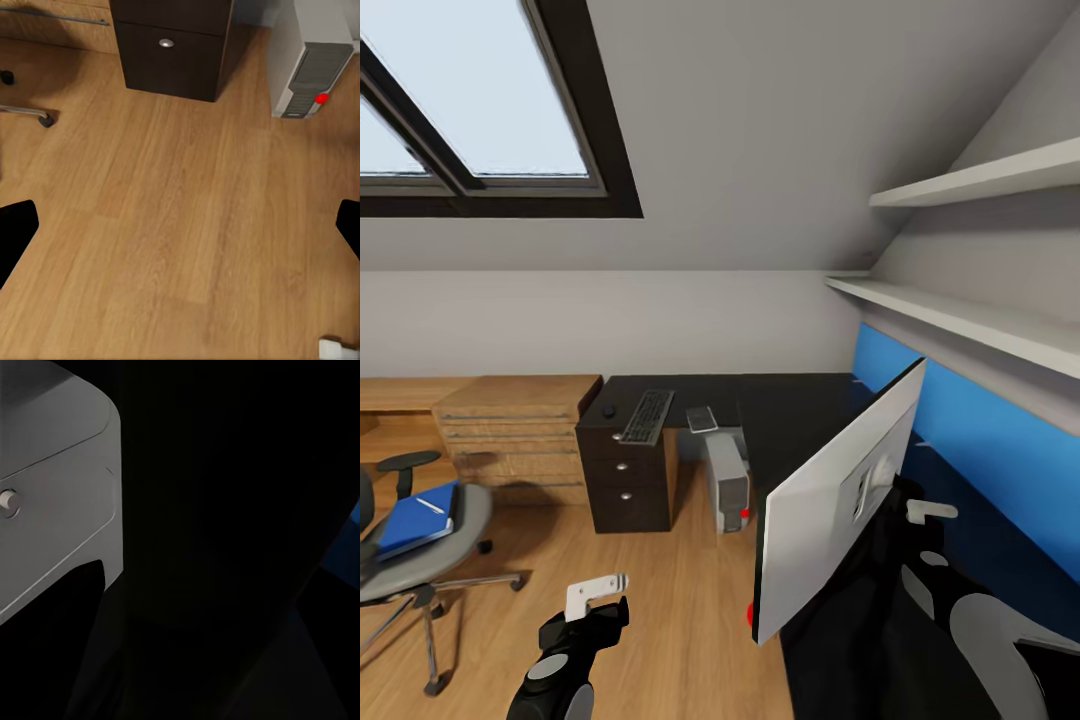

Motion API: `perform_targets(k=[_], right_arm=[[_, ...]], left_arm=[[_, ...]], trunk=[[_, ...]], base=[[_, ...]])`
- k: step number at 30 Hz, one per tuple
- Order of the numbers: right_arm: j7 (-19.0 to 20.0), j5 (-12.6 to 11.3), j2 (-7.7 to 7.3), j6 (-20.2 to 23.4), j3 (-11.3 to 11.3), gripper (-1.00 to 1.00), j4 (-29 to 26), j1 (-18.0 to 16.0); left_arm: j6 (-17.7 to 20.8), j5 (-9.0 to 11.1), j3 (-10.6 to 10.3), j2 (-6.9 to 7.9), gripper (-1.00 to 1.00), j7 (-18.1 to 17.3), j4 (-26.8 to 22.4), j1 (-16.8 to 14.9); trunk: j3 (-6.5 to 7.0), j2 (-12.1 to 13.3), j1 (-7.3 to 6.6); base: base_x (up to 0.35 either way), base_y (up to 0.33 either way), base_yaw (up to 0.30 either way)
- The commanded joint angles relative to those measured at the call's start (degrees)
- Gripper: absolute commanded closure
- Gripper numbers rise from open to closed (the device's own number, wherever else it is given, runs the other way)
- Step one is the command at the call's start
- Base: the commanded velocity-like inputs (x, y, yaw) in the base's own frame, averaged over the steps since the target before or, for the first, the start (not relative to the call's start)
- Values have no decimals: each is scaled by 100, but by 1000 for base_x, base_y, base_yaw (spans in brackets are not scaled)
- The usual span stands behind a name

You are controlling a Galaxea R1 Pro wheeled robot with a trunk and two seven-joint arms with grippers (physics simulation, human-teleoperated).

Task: In the bedroom, organize the workspace by keeping the computer under the desk, ensuring the monitor is on the desk, placing the keyboard on the desk next to the monitor, placing the mouse on the desk next to the keyboard, moving the folder from the swivel chair onto the desk next to the mouse, stacking the notebook on top of the folder with the pen on top of the notebook, and positioning the swivel chair next to the desk.

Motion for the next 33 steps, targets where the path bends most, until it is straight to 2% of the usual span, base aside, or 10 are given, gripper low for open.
perform_targets(k=[1, 24, 33], right_arm=[[-16, 12, -1, -32, 47, 100, 7, -5], [-16, 13, -1, -32, 47, 100, 7, -5], [-16, 15, -1, -32, 46, 100, 7, -5]], left_arm=[[11, 60, -3, 1, -100, 53, -8, -3], [5, 60, -6, 10, -100, 53, -8, -3], [18, 60, 2, 10, -100, 53, -8, -3]], trunk=[[-9, -6, 4], [-9, -6, 4], [-9, -6, 4]], base=[[204, -157, 0], [146, -275, 0], [13, -80, 0]])
